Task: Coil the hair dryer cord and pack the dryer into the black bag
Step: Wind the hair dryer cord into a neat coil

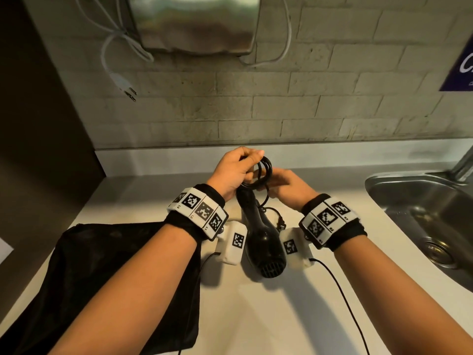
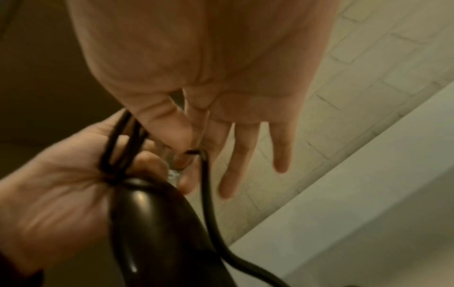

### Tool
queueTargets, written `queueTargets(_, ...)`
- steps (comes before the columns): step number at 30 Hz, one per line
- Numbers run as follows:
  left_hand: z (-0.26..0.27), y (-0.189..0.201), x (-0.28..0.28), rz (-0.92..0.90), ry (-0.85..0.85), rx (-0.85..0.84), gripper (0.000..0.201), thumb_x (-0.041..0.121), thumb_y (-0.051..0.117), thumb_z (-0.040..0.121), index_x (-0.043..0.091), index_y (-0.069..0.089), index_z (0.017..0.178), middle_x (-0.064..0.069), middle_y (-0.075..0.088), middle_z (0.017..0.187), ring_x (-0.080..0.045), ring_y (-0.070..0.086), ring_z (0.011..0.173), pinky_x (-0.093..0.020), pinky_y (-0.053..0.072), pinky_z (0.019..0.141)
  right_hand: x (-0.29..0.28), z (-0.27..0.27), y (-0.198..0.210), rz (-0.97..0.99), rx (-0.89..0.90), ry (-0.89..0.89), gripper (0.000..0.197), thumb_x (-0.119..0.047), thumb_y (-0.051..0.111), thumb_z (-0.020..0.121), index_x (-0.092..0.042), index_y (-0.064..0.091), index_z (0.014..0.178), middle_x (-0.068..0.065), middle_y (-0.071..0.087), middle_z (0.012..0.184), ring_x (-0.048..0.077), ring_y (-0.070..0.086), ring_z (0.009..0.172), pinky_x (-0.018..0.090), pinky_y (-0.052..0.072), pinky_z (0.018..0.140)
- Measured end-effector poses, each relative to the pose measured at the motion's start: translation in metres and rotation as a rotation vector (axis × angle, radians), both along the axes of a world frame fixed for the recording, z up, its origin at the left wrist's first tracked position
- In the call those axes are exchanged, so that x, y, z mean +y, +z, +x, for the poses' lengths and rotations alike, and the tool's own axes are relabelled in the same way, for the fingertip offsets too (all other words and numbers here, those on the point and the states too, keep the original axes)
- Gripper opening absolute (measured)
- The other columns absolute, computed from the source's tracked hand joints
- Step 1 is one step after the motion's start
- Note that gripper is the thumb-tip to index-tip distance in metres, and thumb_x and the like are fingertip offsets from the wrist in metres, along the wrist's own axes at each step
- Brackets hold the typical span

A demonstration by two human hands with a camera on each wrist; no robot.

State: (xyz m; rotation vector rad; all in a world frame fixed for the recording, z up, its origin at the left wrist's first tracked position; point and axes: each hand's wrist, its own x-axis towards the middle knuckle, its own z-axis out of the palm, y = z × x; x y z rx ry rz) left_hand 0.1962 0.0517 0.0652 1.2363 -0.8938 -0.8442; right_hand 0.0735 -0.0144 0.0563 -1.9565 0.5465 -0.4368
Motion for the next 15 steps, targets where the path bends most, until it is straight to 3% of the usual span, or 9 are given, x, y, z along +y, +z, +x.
queueTargets(3, 0.001, 0.001, 0.000, -0.002, -0.024, -0.022, 0.012, 0.010, 0.053, 0.090, 0.016, 0.054, 0.080, 0.010, 0.048, 0.038, 0.000, 0.034, 0.031, -0.012, 0.031, 0.037, -0.001, -0.002, 0.004, -0.032, 0.006, 0.013, 0.023, 0.005, 0.042, 0.089, 0.000, 0.060, 0.101, 0.002, 0.059, 0.072, 0.003, 0.057, 0.060, 0.005, 0.045, 0.067)
queueTargets(7, 0.004, 0.002, 0.001, 0.028, -0.074, -0.049, 0.012, 0.006, 0.053, 0.089, 0.016, 0.058, 0.085, 0.007, 0.054, 0.056, -0.001, 0.033, 0.034, -0.012, 0.030, 0.036, -0.010, -0.007, 0.005, -0.163, 0.116, -0.121, 0.027, -0.010, 0.038, 0.095, -0.014, 0.057, 0.077, -0.007, 0.046, 0.059, 0.006, 0.044, 0.053, 0.015, 0.041, 0.057)
queueTargets(9, 0.003, 0.003, 0.001, 0.046, -0.114, -0.089, 0.012, 0.007, 0.052, 0.090, 0.015, 0.059, 0.084, 0.000, 0.050, 0.065, -0.001, 0.033, 0.034, -0.012, 0.029, 0.036, -0.015, -0.007, 0.009, -0.274, 0.104, -0.213, 0.022, -0.011, 0.041, 0.094, -0.011, 0.061, 0.085, -0.010, 0.050, 0.063, 0.003, 0.044, 0.058, 0.014, 0.036, 0.058)
queueTargets(12, -0.003, 0.006, 0.001, 0.060, -0.174, -0.147, 0.015, 0.015, 0.048, 0.093, 0.013, 0.059, 0.083, 0.004, 0.042, 0.055, 0.000, 0.028, 0.034, -0.012, 0.025, 0.036, -0.021, -0.001, 0.018, -0.424, 0.083, -0.301, 0.022, -0.010, 0.045, 0.092, 0.001, 0.064, 0.098, 0.008, 0.065, 0.089, 0.013, 0.053, 0.081, 0.016, 0.036, 0.072)
queueTargets(15, -0.010, 0.008, -0.001, 0.064, -0.162, -0.112, 0.020, 0.022, 0.042, 0.096, 0.014, 0.057, 0.085, 0.008, 0.035, 0.049, 0.000, 0.026, 0.036, -0.012, 0.023, 0.036, -0.023, 0.002, 0.032, -0.599, 0.042, -0.385, 0.022, -0.010, 0.048, 0.091, 0.002, 0.065, 0.096, 0.019, 0.068, 0.097, 0.028, 0.060, 0.090, 0.022, 0.036, 0.071)
